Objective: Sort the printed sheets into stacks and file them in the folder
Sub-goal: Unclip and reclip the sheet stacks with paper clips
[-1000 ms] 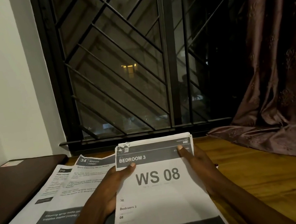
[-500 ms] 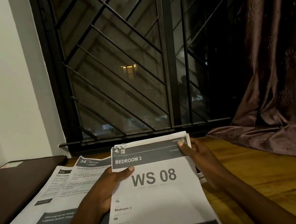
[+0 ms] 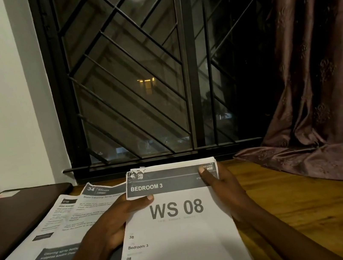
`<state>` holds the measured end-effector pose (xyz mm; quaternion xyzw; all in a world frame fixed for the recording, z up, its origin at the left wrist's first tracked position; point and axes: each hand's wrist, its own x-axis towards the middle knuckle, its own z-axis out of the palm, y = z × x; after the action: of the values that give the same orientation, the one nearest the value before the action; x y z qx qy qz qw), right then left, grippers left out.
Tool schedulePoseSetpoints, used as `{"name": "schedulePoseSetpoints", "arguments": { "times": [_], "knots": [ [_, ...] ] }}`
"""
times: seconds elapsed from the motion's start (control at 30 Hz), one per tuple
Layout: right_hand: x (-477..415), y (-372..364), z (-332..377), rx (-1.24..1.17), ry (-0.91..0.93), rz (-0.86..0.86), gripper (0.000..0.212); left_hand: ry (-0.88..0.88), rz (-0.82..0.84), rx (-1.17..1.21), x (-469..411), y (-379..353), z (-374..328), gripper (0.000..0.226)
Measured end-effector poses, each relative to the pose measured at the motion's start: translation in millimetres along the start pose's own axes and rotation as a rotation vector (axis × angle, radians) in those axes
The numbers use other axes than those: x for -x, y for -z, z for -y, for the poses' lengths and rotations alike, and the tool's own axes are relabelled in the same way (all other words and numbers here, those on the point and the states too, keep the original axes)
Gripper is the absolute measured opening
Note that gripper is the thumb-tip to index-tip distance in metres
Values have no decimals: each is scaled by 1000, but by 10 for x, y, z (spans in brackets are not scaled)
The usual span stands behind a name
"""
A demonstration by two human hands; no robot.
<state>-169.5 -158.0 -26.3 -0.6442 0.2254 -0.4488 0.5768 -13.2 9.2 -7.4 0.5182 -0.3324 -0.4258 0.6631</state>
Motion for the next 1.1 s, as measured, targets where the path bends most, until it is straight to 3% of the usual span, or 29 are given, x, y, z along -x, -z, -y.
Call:
{"name": "schedulePoseSetpoints", "arguments": {
  "times": [0.2,0.27,0.43,0.63,0.73,0.83,0.97,1.1],
  "knots": [
    [77,94,143,51,-120,211,15,-91,-38,57,10,75,-152,54],
    [99,72,288,21,-94,217,13,-187,-58,-13,52,-36,-297,51],
    [97,81,991,47,344,-37,14,-528,-111,-180,199,-548,-969,14],
    [324,27,1461,-54,503,57,32,-782,-227,-284,362,-942,-1217,16],
    [392,0,1389,11,453,116,44,-731,-285,-337,349,-865,-1014,16],
    [443,-27,1295,37,387,106,33,-610,-306,-328,345,-792,-864,16],
    [403,-22,1329,-3,356,99,34,-581,-337,-276,338,-790,-886,16],
    [455,-57,1283,72,213,94,32,-409,-326,-287,307,-739,-655,19]
  ]
}}
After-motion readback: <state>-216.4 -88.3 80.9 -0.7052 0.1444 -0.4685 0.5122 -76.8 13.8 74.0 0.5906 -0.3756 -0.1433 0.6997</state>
